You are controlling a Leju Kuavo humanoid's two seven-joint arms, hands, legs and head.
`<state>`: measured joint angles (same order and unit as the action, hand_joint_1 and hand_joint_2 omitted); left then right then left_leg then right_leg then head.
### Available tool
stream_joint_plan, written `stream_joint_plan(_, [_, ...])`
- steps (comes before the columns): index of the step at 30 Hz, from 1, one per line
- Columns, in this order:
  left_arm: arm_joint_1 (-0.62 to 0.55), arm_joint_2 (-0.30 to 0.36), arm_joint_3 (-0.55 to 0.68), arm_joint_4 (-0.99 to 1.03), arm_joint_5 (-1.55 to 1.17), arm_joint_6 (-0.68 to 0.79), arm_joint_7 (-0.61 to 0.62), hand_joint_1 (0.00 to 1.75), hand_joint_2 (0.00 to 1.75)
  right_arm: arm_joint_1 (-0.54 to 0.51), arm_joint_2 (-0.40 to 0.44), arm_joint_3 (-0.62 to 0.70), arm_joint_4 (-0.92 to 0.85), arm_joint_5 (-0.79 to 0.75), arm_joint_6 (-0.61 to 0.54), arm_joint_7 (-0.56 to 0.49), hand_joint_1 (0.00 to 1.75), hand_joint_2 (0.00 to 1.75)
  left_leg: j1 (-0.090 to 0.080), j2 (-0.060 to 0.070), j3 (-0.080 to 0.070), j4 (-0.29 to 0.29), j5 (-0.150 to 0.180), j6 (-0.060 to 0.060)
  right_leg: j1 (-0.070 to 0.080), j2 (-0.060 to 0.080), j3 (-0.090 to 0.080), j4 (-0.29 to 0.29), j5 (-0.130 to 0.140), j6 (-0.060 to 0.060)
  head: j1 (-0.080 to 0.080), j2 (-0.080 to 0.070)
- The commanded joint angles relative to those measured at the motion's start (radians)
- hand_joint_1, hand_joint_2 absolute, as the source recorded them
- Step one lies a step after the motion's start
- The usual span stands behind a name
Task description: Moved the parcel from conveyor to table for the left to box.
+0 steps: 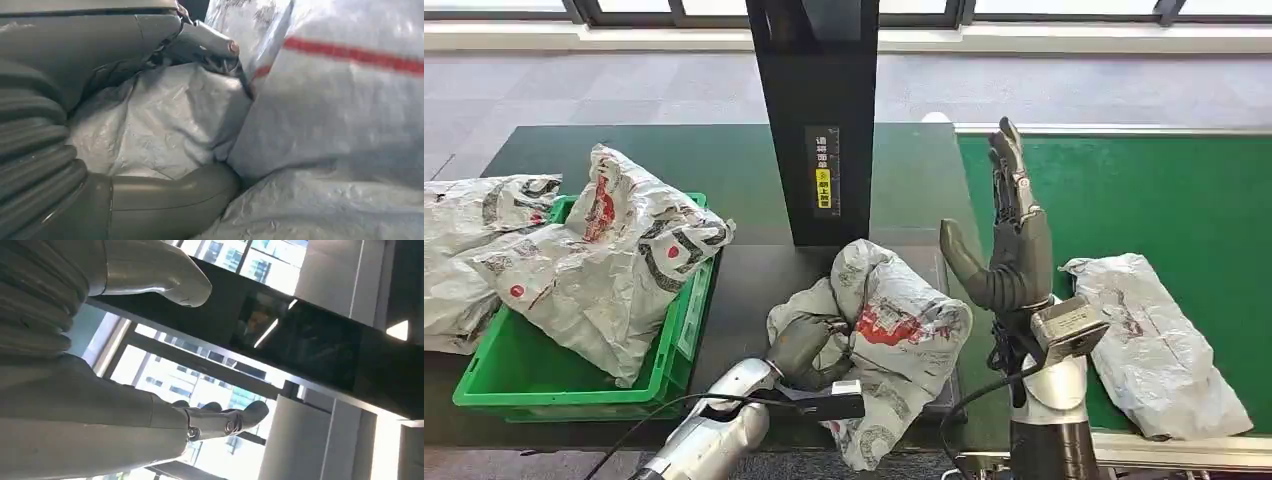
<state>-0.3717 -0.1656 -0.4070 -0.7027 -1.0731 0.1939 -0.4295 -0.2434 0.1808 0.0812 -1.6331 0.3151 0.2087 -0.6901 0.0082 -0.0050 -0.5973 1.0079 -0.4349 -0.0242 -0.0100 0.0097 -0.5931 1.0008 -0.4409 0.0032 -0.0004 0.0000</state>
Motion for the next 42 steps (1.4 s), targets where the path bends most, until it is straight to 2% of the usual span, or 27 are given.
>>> stream_joint_plan(1, [0.055, 0.001, 0.066, -0.254, 0.03, 0.123, -0.063, 1.75, 1.75, 0.043, -0.006, -0.062, -0.063, 0.019, -0.035, 0.012, 0.0, 1.75, 0.0, -0.001, -0.002, 0.0, 0.0, 0.0, 0.0, -0.002, -0.001, 0.0, 0.0, 0.0, 0.0, 0.0])
stream_joint_plan(7, [0.061, -0.007, 0.08, -0.303, 0.056, 0.144, -0.091, 1.75, 1.75, 0.058, -0.013, -0.063, -0.074, 0.019, -0.043, 0.011, 0.0, 1.75, 0.0, -0.002, -0.002, -0.001, 0.0, 0.001, 0.001, -0.003, 0.0, -0.001, -0.001, 0.0, 0.0, 0.0])
stream_joint_plan(11, [0.11, -0.008, 0.102, -0.436, 0.1, 0.191, -0.14, 1.75, 1.75, 0.081, -0.022, -0.055, -0.081, 0.013, -0.057, 0.003, 0.0, 1.75, 0.0, -0.001, -0.002, 0.0, -0.001, 0.0, 0.001, -0.001, -0.002, -0.001, -0.001, 0.0, 0.0, 0.0])
stream_joint_plan(21, [0.174, 0.003, 0.135, -0.585, 0.116, 0.234, -0.148, 1.75, 1.75, 0.069, -0.011, -0.045, -0.082, 0.014, -0.06, 0.01, 0.0, 1.75, 0.0, 0.001, -0.004, 0.0, -0.001, 0.0, 0.0, 0.0, -0.004, 0.0, -0.001, 0.0, 0.0, 0.0])
stream_joint_plan(23, [0.198, 0.002, 0.169, -0.642, 0.13, 0.285, -0.149, 1.75, 1.75, 0.072, -0.01, -0.044, -0.083, 0.015, -0.063, 0.011, 0.0, 1.75, 0.0, 0.001, -0.004, 0.0, -0.001, 0.0, 0.0, 0.0, -0.004, -0.001, -0.001, 0.0, 0.0, 0.0])
stream_joint_plan(27, [0.261, 0.019, 0.312, -0.811, 0.251, 0.478, -0.185, 1.75, 1.75, 0.077, -0.006, -0.039, -0.08, 0.016, -0.073, 0.01, 0.0, 1.75, 0.0, 0.004, -0.003, -0.001, -0.001, 0.0, 0.001, 0.003, -0.004, -0.001, -0.001, 0.0, 0.0, 0.0])
stream_joint_plan(30, [0.275, 0.033, 0.521, -0.933, 0.431, 0.504, -0.237, 1.75, 1.75, 0.069, -0.012, -0.029, -0.053, 0.017, -0.086, 0.007, 0.0, 1.75, 0.001, 0.005, -0.005, 0.0, -0.002, 0.0, 0.001, 0.005, -0.006, 0.0, -0.001, 0.0, 0.0, 0.0])
stream_joint_plan(31, [0.254, 0.05, 0.601, -0.924, 0.452, 0.5, -0.214, 1.75, 1.75, 0.07, -0.015, -0.028, -0.04, 0.013, -0.092, 0.002, 0.0, 1.75, 0.001, 0.007, -0.004, -0.001, -0.002, 0.0, 0.001, 0.006, -0.005, 0.0, 0.0, -0.001, 0.0, 0.0])
stream_joint_plan(32, [0.241, 0.062, 0.628, -0.916, 0.462, 0.476, -0.211, 1.75, 1.75, 0.071, -0.016, -0.029, -0.036, 0.012, -0.095, -0.002, 0.0, 1.75, 0.001, 0.005, -0.004, -0.001, -0.002, -0.001, 0.001, 0.005, -0.005, 0.0, -0.001, -0.001, 0.0, 0.0])
stream_joint_plan(36, [0.231, 0.044, 0.638, -0.901, 0.457, 0.471, -0.227, 1.75, 1.75, 0.072, -0.018, -0.029, -0.038, 0.011, -0.093, -0.003, 0.0, 1.75, 0.001, 0.002, -0.004, -0.001, -0.001, -0.001, 0.002, 0.001, -0.004, 0.0, -0.002, -0.002, 0.0, 0.0])
stream_joint_plan(38, [0.195, 0.035, 0.714, -0.878, 0.459, 0.504, -0.189, 1.75, 1.75, 0.064, -0.015, -0.028, -0.031, 0.011, -0.089, -0.003, 0.0, 1.75, 0.002, 0.0, -0.004, -0.001, -0.001, 0.0, 0.003, 0.0, -0.004, 0.0, -0.003, -0.002, 0.0, 0.0])
stream_joint_plan(42, [0.014, 0.145, 0.893, -0.662, 0.465, 0.431, -0.055, 1.75, 1.75, 0.036, -0.008, -0.022, -0.016, 0.011, -0.084, -0.002, 0.0, 1.75, 0.002, 0.002, -0.004, -0.001, 0.0, -0.001, 0.003, 0.001, -0.004, 0.0, -0.002, -0.003, 0.0, 0.0])
